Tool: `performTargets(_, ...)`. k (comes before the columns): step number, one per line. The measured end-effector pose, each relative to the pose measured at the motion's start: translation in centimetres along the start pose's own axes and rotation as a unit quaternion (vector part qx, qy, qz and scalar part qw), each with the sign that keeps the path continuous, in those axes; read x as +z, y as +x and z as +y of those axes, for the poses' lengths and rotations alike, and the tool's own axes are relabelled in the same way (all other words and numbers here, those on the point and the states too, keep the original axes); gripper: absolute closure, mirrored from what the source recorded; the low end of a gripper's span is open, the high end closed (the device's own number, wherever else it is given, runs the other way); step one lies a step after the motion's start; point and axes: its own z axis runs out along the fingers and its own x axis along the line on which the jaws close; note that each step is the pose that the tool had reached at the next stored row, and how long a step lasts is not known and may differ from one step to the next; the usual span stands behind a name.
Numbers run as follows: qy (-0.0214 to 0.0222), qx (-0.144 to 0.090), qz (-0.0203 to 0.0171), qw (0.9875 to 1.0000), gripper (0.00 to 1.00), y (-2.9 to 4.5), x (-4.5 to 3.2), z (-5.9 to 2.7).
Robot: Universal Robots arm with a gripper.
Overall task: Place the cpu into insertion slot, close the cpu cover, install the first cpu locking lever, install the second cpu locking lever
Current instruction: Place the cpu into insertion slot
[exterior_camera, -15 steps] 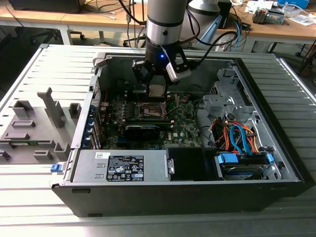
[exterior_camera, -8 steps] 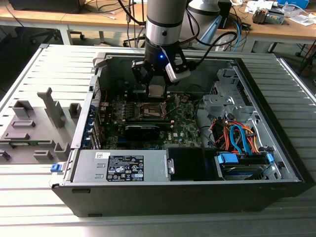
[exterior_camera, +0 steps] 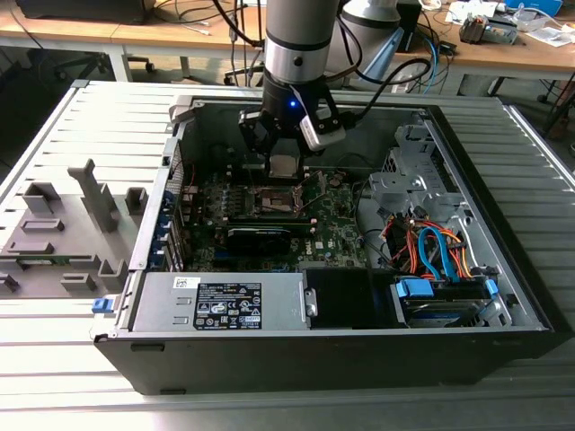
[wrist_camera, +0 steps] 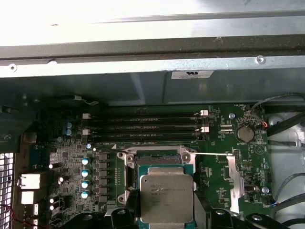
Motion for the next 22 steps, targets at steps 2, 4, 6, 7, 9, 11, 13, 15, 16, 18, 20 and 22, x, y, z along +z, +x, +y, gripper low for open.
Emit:
performTargets(2, 0.0000, 0.000, 0.0000, 1.0000, 0.46, 0.03, 0.01, -0.02)
performTargets(4, 0.0000, 0.000, 0.0000, 1.0000, 0.46, 0.07, 0.03, -0.05)
performTargets(6, 0.0000, 0.000, 0.0000, 1.0000, 0.46, 0.11, 0.06, -0.09)
performTargets(7, 0.0001, 0.000, 0.0000, 1.0000, 0.46, 0.12, 0.08, -0.11)
performTargets(9, 0.0001, 0.000, 0.0000, 1.0000, 0.46, 0.13, 0.13, -0.12)
performTargets(11, 0.0000, 0.000, 0.0000, 1.0000, 0.46, 0.13, 0.20, -0.13)
performTargets(13, 0.0000, 0.000, 0.0000, 1.0000, 0.46, 0.13, 0.26, -0.14)
performTargets(15, 0.0002, 0.000, 0.0000, 1.0000, 0.46, 0.13, 0.29, -0.14)
performTargets(16, 0.0002, 0.000, 0.0000, 1.0000, 0.46, 0.13, 0.30, -0.14)
performTargets(18, 0.0002, 0.000, 0.0000, 1.0000, 0.46, 0.13, 0.30, -0.14)
performTargets(20, 0.0003, 0.000, 0.0000, 1.0000, 0.46, 0.13, 0.31, -0.14)
performTargets(22, 0.0003, 0.000, 0.0000, 1.0000, 0.46, 0.13, 0.32, -0.14)
